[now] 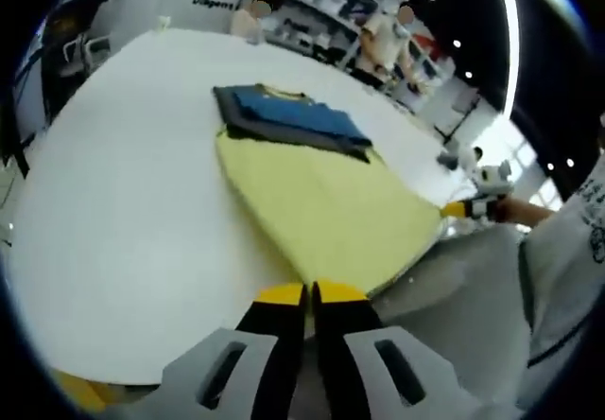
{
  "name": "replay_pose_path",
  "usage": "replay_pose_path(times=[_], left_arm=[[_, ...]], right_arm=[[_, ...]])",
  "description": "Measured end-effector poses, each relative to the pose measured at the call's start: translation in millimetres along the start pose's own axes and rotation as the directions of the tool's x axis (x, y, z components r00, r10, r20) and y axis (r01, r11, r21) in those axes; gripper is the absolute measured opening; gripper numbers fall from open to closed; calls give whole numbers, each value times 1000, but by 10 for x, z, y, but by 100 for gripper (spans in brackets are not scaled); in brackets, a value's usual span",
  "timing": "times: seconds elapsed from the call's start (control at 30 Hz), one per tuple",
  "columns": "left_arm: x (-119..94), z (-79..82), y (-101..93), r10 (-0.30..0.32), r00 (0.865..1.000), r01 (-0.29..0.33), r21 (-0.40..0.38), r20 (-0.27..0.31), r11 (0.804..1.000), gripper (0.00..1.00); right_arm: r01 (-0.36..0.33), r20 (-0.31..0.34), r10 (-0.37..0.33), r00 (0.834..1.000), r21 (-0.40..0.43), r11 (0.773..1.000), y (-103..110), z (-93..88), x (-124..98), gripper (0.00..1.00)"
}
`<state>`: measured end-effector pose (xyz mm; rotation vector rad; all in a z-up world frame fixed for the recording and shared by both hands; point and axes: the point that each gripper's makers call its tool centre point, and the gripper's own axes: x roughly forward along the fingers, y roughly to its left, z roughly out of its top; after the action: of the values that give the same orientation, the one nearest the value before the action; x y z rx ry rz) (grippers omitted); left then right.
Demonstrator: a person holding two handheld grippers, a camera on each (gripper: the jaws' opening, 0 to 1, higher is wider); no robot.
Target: Fold the garment on the visible template until the final outline fits inside the template.
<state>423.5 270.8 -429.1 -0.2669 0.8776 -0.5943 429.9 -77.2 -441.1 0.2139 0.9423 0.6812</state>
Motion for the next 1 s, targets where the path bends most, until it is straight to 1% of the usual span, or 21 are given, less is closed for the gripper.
replay_pose_path(times=[0.07,0.1,0.2,0.27,0.3,0.4,0.43,0.5,0.53,0.57,0.6,0.67,0.7,0.73,0.77,0.8,0.87,0.9,0.93,0.97,1.0], left_arm=[[-75,81,-74,-4,1000,4,14,17,1000,0],[-106,100,-96,-7,1000,6,13,23,1000,0],[-198,113,-124,-3,1000,3,4,31,1000,0],[-295,92,-175,-1,1000,1,-9,30,1000,0],[-325,79,-209,-14,999,14,2,30,1000,0],[-406,31,-254,-35,999,35,8,28,999,0],[-443,-20,-256,-44,999,44,6,16,999,0],[-463,-46,-249,-42,999,42,7,13,999,0],[-462,-58,-259,-40,999,40,2,12,999,0],[-460,-72,-253,-38,999,38,-6,12,999,0],[-426,-91,-205,-33,999,34,-39,26,999,0],[-389,-104,-174,-26,999,27,-60,30,998,0],[-371,-101,-178,-23,999,25,-58,32,998,0],[-337,-79,-197,-27,999,30,-58,41,998,0],[-325,-64,-203,-31,999,33,-62,45,997,0],[-320,-53,-205,-31,998,34,-64,48,997,0],[-307,64,-187,-25,997,29,-53,77,998,0],[-299,127,-132,-6,997,13,-84,83,996,0],[-295,142,-111,4,997,4,-104,81,995,0],[-279,232,-59,20,995,-11,-95,94,995,0],[-270,290,-36,29,994,-19,-95,108,995,0]], right_arm=[[-58,26,57,998,40,998,124,84,-76,0],[-70,31,68,997,58,996,179,118,-125,0],[-86,30,83,996,82,993,202,117,-220,0],[-100,42,96,995,108,989,218,115,-313,0],[-102,42,98,994,118,988,217,102,-335,0],[-106,16,105,994,114,988,233,17,-391,0],[-102,7,102,995,123,987,238,-29,-421,0],[-109,9,109,994,140,984,248,-52,-441,0],[-121,17,120,993,170,978,257,-69,-450,0],[-123,21,122,992,177,976,259,-74,-442,0],[-126,25,123,992,184,975,260,-78,-435,0],[-128,35,124,992,189,974,263,-66,-414,0],[-142,57,134,989,183,973,277,-31,-401,0],[-185,114,164,980,211,960,328,63,-380,0],[-191,121,168,978,217,957,334,78,-379,0],[-205,146,176,974,221,953,343,133,-375,0],[-205,165,172,971,214,955,352,214,-376,0],[-209,200,169,965,200,957,346,357,-379,0],[-210,207,168,964,202,956,351,389,-380,0],[-212,233,161,959,213,954,333,489,-373,0],[-212,242,158,957,215,953,314,531,-359,0]])
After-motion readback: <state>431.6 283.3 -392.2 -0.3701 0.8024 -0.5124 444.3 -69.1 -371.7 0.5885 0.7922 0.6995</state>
